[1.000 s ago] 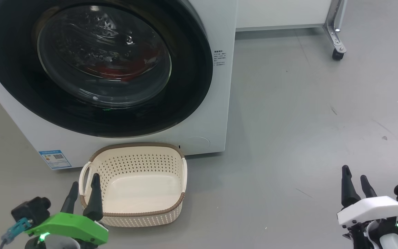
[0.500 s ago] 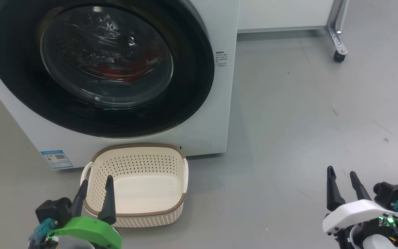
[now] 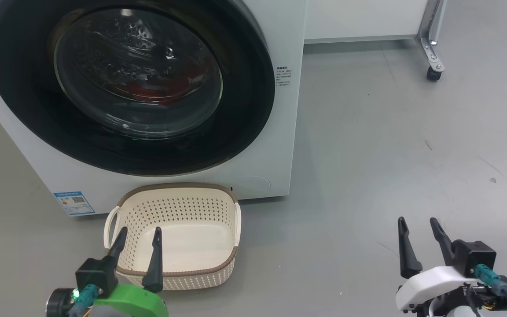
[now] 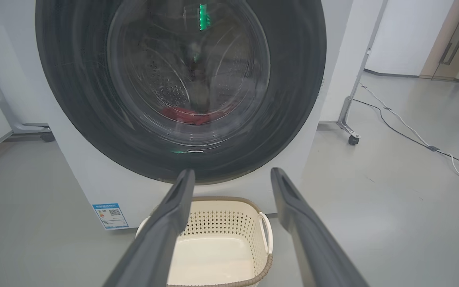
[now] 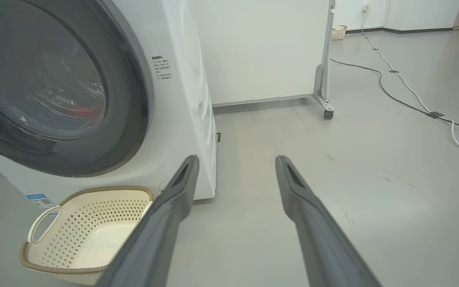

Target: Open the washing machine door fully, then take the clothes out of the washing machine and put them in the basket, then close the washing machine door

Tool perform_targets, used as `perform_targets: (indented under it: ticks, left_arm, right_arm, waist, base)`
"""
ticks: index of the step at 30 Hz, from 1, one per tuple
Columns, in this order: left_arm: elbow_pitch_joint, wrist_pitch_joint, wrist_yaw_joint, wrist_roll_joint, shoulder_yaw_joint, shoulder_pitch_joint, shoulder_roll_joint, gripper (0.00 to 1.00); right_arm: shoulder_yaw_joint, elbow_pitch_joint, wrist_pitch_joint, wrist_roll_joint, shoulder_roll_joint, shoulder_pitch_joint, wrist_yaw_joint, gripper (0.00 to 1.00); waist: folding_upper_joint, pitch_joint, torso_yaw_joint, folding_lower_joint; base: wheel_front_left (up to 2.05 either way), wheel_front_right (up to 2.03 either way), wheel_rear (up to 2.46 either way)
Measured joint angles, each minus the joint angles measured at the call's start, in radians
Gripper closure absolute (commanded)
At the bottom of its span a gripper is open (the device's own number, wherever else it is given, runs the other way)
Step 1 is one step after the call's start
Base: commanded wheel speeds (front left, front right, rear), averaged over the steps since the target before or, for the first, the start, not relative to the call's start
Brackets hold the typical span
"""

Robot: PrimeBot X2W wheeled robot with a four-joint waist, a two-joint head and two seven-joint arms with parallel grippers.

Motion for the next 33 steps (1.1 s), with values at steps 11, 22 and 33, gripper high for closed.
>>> perform_targets:
  ticks: [11,22,33]
  left_arm:
    - [0.021,-0.046,0.030,0.136,-0.042,0.001,0.000,0.00]
    - [0.052,-0.050,0.037,0.145,-0.036,0.002,-0.006,0.00]
    - [0.077,-0.047,0.042,0.133,-0.004,0.002,-0.021,0.00]
  right_arm:
    - [0.044,-0.010,-0.043,-0.153,0.007,0.003,-0.018,0.00]
    - [0.036,-0.008,-0.044,-0.170,0.018,0.021,-0.023,0.00]
    - [0.006,0.000,-0.049,-0.170,0.029,0.024,-0.034,0.00]
  waist:
    - [0.0000,-0.007,0.004,0.0000]
    - [0.0000,-0.011,0.006,0.0000]
    - [0.0000,-0.012,0.007,0.0000]
  base:
    - [0.00,0.00,0.00]
    - [0.00,0.00,0.00]
    - [0.00,0.00,0.00]
